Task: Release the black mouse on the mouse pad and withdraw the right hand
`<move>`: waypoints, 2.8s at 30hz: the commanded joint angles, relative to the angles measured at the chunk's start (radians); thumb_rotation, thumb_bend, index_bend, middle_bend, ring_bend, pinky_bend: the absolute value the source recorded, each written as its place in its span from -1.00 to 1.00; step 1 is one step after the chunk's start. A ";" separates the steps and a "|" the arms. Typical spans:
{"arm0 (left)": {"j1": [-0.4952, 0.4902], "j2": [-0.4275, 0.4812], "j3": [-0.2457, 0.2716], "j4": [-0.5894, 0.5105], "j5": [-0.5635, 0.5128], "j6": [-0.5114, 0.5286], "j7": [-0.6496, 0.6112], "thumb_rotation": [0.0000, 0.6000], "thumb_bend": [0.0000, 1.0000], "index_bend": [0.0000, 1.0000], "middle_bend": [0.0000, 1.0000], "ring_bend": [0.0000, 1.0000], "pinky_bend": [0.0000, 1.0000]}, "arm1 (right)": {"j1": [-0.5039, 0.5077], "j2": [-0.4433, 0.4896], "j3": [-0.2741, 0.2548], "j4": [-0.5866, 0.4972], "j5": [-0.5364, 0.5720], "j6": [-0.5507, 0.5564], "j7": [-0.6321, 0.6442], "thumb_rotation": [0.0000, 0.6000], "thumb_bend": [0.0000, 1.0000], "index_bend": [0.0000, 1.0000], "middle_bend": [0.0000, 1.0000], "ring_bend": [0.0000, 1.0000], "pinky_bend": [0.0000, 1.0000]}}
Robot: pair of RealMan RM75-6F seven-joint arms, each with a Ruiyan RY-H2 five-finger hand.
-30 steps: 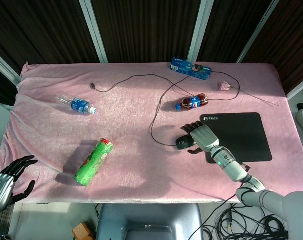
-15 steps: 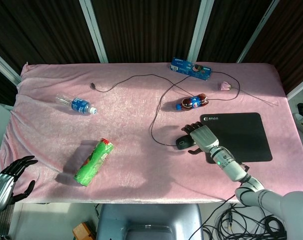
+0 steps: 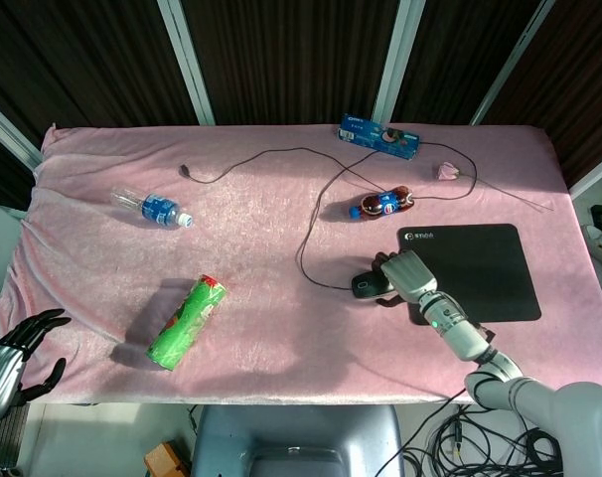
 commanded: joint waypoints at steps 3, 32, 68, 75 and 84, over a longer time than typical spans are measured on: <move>0.001 0.001 -0.001 0.001 -0.001 0.002 -0.002 1.00 -0.16 -0.51 -0.63 -0.61 -0.17 | -0.031 -0.017 0.010 0.045 -0.011 0.092 -0.017 1.00 -0.06 0.48 0.12 0.31 0.41; 0.001 0.001 0.006 -0.017 0.006 -0.012 0.036 1.00 -0.16 -0.52 -0.63 -0.61 -0.17 | -0.266 0.089 0.052 0.165 0.162 0.115 0.086 1.00 -0.05 0.10 -0.02 -0.02 0.13; 0.003 -0.011 -0.002 -0.008 0.011 0.001 0.046 1.00 -0.16 -0.53 -0.58 -0.61 -0.17 | -0.577 0.459 -0.051 -0.639 -0.020 0.627 0.084 1.00 -0.46 -0.95 -0.98 -1.00 -0.73; 0.002 -0.020 0.001 -0.003 0.022 0.003 0.063 1.00 -0.17 -0.59 -0.58 -0.61 -0.18 | -0.629 0.494 -0.097 -0.728 -0.044 0.659 -0.013 1.00 -0.49 -0.98 -0.98 -1.00 -0.73; -0.001 -0.028 0.003 0.002 0.036 0.006 0.083 1.00 -0.16 -0.63 -0.58 -0.61 -0.18 | -0.702 0.469 -0.095 -0.812 -0.024 0.719 -0.200 1.00 -0.49 -1.00 -0.98 -1.00 -0.73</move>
